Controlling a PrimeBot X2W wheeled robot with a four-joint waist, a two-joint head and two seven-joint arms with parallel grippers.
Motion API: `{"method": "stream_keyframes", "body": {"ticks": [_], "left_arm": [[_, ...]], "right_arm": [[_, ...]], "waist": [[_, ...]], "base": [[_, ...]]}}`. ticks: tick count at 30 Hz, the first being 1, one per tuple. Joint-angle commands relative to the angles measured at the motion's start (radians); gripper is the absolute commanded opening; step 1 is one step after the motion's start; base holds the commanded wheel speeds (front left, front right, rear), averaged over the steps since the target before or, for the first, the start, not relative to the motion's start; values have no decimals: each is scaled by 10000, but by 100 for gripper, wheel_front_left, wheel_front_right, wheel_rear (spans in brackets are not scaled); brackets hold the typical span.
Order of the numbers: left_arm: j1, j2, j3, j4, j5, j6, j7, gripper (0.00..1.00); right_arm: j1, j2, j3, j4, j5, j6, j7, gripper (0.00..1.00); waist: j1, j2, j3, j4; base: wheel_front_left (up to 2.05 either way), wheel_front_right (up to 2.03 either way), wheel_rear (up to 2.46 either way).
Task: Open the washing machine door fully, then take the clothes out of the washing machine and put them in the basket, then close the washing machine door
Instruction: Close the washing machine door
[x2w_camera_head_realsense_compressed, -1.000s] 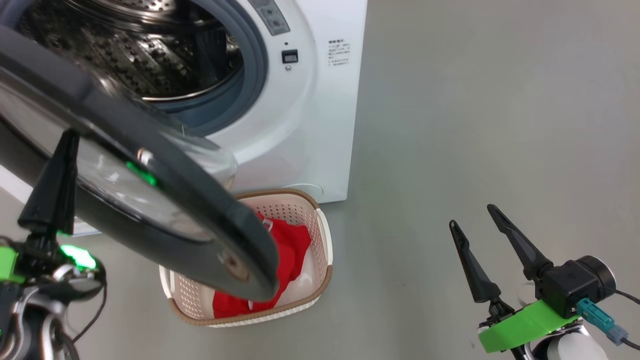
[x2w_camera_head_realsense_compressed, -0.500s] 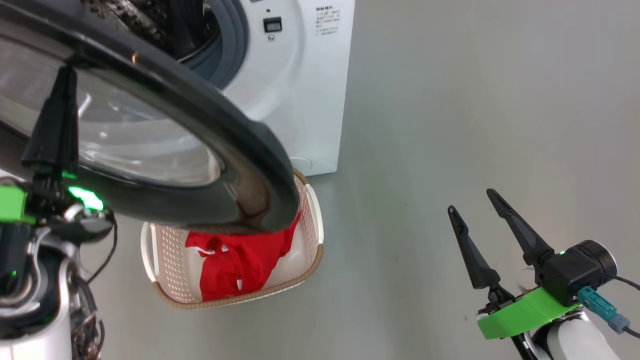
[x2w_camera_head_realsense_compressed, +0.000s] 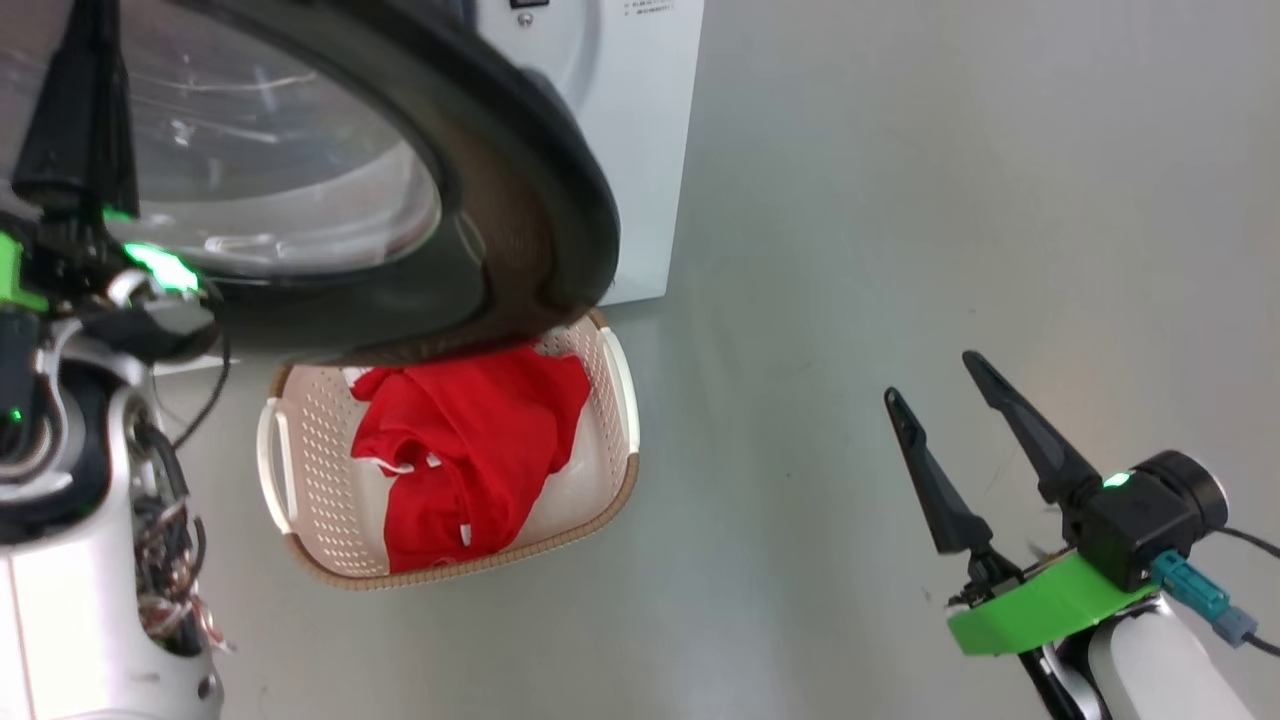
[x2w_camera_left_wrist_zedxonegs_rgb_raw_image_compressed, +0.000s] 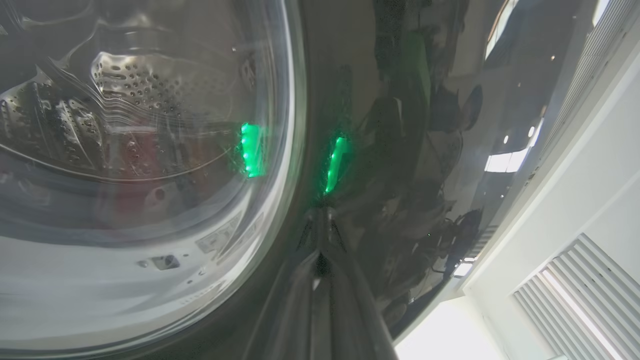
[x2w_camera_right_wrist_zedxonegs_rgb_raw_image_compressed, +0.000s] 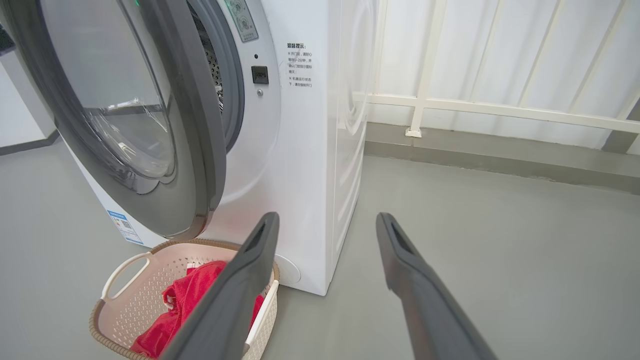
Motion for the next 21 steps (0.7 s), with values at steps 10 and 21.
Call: {"method": "stream_keyframes", "body": {"ticks": [10, 21], "left_arm": [[-1193, 524, 193, 514, 9, -594, 56, 0], [396, 918, 145, 230, 635, -986, 172, 100]], "right_arm": [[-593, -131, 302, -221, -45, 50, -65, 100], [-386, -50, 192, -86, -24, 50, -65, 100]], "waist": [[1, 0, 387, -112], [1, 0, -451, -13]], "base": [[0, 0, 0], [0, 0, 0]]}}
